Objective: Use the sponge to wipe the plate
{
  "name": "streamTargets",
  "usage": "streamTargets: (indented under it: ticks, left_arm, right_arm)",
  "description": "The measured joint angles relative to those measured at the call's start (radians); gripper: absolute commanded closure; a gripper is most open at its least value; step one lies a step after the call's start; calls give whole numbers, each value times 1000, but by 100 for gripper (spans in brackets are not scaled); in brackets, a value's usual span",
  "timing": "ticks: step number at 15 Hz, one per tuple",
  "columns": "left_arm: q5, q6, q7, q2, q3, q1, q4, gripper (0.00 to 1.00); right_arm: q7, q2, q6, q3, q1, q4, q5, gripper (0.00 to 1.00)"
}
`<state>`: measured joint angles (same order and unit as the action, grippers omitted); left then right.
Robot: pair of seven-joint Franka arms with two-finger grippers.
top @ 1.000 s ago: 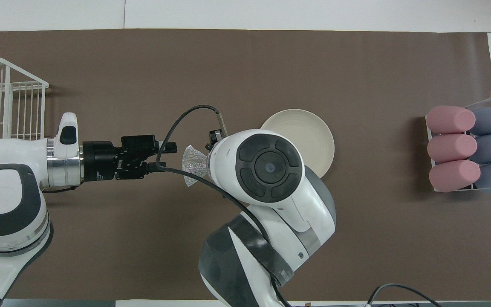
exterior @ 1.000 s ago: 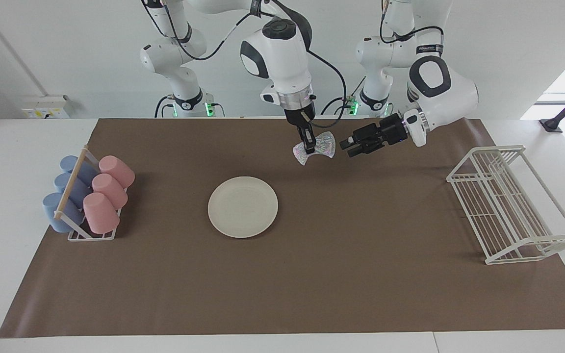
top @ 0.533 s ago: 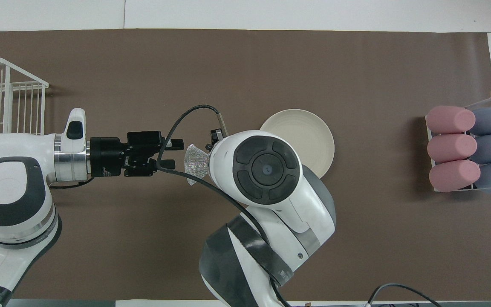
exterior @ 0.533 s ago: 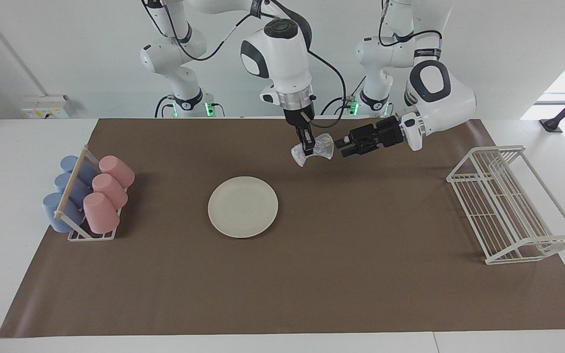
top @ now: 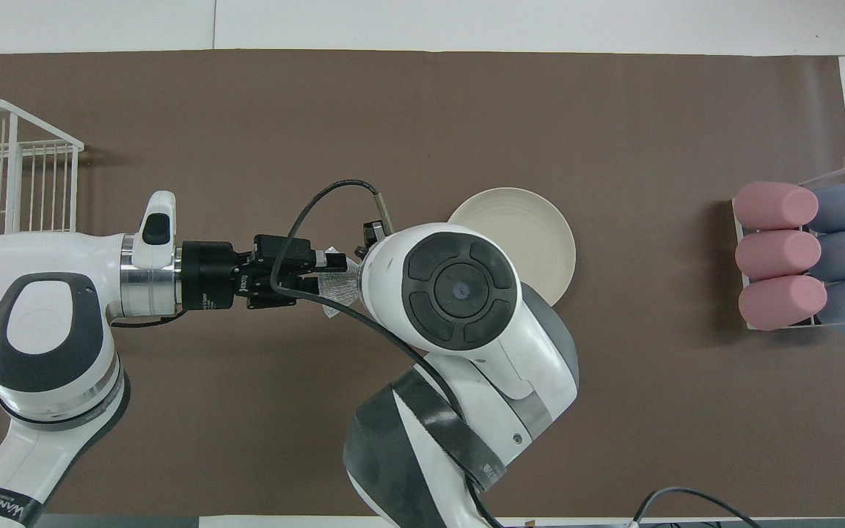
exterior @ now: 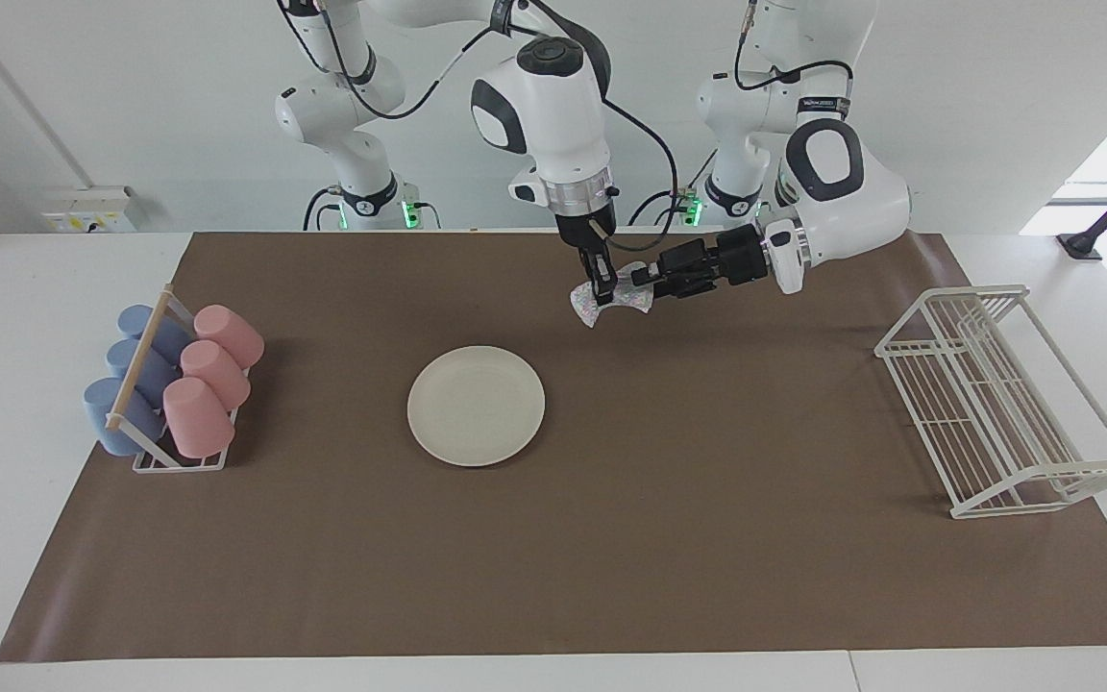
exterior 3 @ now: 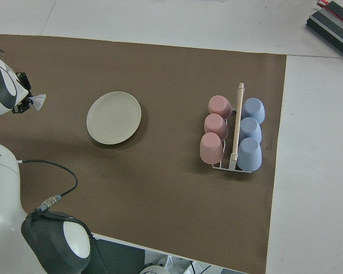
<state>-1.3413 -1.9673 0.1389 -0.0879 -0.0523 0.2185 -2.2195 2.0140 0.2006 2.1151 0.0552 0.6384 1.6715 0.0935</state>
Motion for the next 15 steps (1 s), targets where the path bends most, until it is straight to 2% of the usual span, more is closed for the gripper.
streamTargets:
  ticks: [5,6,7,8,10,12,15]
  left_arm:
    - [-2,9,-20,0,1,0,0,100]
    - [-2,12,-21,0,1,0,0,100]
    - [-2,14,-22,0,1,0,0,100]
    - [-2,17,-23,0,1,0,0,100]
    - [-2,20,-24,1,1,0,0,100]
    - [-2,24,-25,1,3,0,0,100]
    - [5,28,-28,1,11,-2,0,100]
  right_arm:
    - [0,1,0,0,0,0,0,100]
    - [0,1,-2,0,0,0,0,59]
    - [-1,0,-9,0,0,0,0,14]
    - [-7,0,-23,1,0,-1,0,3]
    - [-48,0,-38,-2,-2,-1,-7,2]
    - [-166,-6,-45,-7,-22,0,-24,1]
    - [-541,-39,-113,-16,-124,10,-38,0]
